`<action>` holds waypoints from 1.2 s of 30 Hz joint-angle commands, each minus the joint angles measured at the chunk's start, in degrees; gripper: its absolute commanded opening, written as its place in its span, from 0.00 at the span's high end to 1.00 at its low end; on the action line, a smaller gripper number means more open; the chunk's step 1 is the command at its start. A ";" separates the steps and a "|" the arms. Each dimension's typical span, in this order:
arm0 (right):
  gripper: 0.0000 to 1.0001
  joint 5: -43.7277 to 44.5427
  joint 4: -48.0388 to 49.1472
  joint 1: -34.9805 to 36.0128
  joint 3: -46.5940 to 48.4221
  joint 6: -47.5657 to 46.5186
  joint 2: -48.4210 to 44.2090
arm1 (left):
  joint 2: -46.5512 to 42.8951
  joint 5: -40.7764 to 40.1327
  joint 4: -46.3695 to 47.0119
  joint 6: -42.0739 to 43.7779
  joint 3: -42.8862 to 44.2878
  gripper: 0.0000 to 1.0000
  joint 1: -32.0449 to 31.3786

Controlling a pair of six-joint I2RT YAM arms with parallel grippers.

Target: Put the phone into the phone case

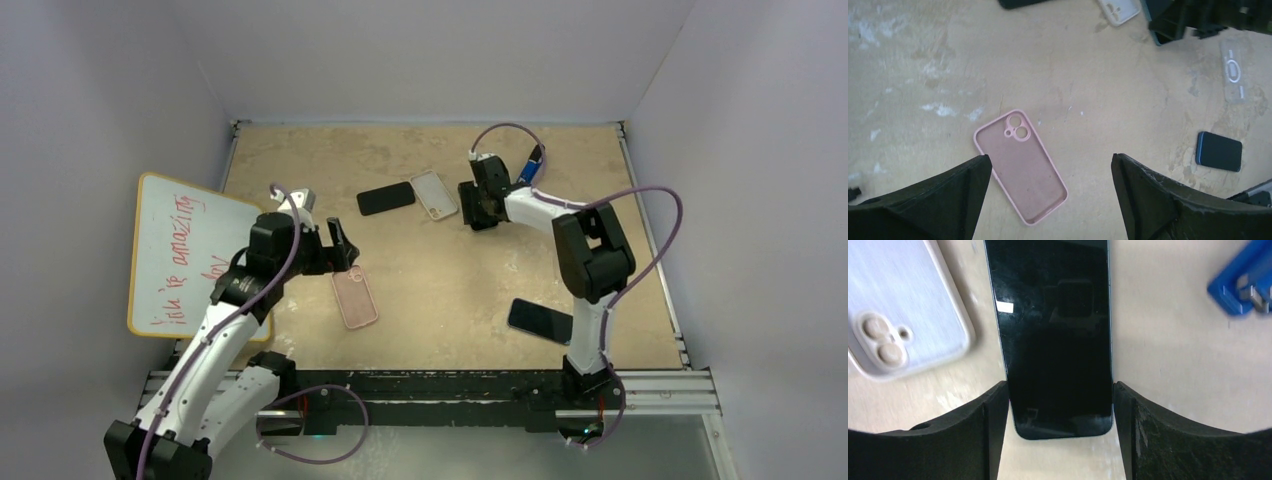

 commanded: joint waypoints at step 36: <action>0.07 0.80 -0.85 1.48 -18.00 7.53 -14.19 | 29.23 -4.35 17.68 -20.48 -13.11 0.44 -11.61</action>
